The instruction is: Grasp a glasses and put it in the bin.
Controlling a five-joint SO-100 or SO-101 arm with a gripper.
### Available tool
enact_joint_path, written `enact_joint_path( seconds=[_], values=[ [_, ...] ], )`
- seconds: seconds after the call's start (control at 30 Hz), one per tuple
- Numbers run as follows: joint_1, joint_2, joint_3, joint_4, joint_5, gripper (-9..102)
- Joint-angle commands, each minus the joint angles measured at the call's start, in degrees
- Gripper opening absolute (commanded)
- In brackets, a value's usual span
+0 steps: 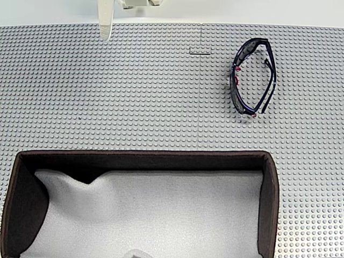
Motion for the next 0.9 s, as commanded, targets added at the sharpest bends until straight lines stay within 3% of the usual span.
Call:
enact_joint_path(
  seconds=[0.0,0.43,0.7,0.87],
  values=[
    [-5.5,5.7,10.6,-23.4,-12.8,0],
    [-7.9,4.9,10.3,-21.4,-12.0,0],
    [-27.6,-2.4,11.5,-12.6,-17.3,0],
    [-31.9,-8.5,12.2,-11.7,-16.2,11]
  ],
)
